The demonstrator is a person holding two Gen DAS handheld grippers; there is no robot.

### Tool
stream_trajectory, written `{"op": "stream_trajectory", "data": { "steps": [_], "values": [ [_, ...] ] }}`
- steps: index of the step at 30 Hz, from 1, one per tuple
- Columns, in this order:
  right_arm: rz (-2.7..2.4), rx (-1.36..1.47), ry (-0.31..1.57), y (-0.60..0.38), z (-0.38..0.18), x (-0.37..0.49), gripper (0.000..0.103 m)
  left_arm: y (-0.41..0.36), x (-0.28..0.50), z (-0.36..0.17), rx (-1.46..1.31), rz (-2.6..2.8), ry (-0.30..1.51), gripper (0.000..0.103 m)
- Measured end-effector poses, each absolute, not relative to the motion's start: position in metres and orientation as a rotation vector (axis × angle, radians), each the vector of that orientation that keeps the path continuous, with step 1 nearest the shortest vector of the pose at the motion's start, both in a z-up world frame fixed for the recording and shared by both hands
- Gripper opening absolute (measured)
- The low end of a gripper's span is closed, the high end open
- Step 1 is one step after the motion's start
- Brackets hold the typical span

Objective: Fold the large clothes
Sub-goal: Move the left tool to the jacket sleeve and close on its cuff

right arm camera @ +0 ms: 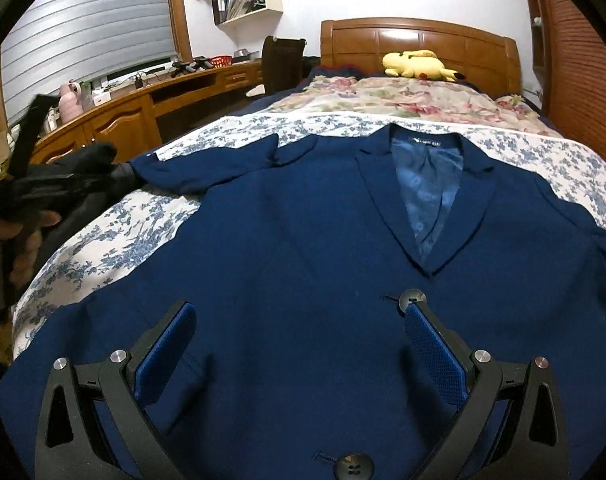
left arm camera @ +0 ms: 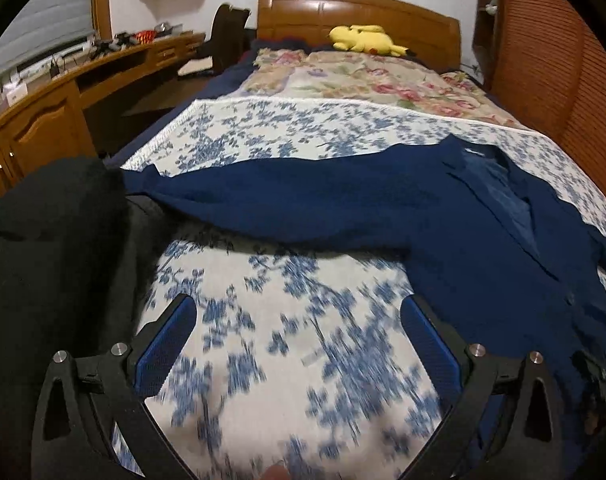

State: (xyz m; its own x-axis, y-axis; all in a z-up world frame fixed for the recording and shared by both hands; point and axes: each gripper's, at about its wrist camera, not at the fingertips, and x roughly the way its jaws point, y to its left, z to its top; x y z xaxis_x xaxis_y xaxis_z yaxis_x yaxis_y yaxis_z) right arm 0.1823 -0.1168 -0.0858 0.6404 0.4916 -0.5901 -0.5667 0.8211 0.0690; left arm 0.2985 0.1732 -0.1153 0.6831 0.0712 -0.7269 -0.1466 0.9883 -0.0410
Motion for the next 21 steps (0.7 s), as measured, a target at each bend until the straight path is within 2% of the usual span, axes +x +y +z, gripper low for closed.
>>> {"op": "stream_trajectory", "data": {
  "steps": [4,7,10,12,14,21],
  "values": [
    [0.599,-0.132,0.638,-0.113,-0.085,0.184,0.103,0.190,0.325,-0.125,-0.158,0.104,0.840,0.102],
    [0.594,-0.145,0.629,-0.103,-0.083,0.180,0.103,0.198,0.343,-0.130,-0.204,0.076,0.855,0.098],
    [0.594,-0.139,0.626,-0.104,-0.083,0.179,0.103,0.210,0.359,-0.134,-0.273,0.071,0.855,0.084],
    [0.595,-0.131,0.627,-0.104,-0.084,0.179,0.103,0.219,0.368,-0.137,-0.331,0.072,0.856,0.071],
    [0.597,-0.124,0.630,-0.105,-0.085,0.180,0.103,0.227,0.376,-0.142,-0.367,0.093,0.865,0.064],
    [0.603,-0.112,0.640,-0.107,-0.087,0.182,0.103,0.244,0.396,-0.157,-0.350,0.211,0.892,0.062]
  ]
}}
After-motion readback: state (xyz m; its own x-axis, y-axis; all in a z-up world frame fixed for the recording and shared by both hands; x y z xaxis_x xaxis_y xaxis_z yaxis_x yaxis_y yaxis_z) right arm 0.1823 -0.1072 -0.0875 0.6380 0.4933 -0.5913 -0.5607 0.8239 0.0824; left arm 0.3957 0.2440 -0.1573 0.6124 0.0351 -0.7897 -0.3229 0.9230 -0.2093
